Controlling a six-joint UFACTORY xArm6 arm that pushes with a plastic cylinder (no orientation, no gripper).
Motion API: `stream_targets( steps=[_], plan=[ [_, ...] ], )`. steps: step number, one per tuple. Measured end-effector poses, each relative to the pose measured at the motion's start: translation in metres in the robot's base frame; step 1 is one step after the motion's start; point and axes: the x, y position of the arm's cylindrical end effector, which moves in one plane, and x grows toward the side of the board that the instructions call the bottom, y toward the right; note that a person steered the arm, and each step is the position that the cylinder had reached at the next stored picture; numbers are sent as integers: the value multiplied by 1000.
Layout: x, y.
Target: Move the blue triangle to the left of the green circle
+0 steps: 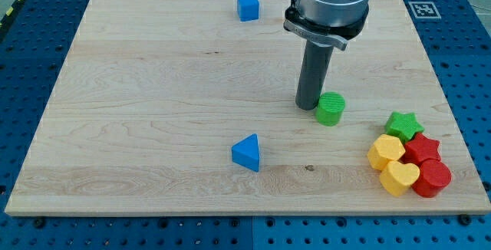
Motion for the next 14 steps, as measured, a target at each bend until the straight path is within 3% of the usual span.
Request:
stream_targets(
  steps=[6,14],
  plan=[
    [-11,6],
    [39,45]
  ],
)
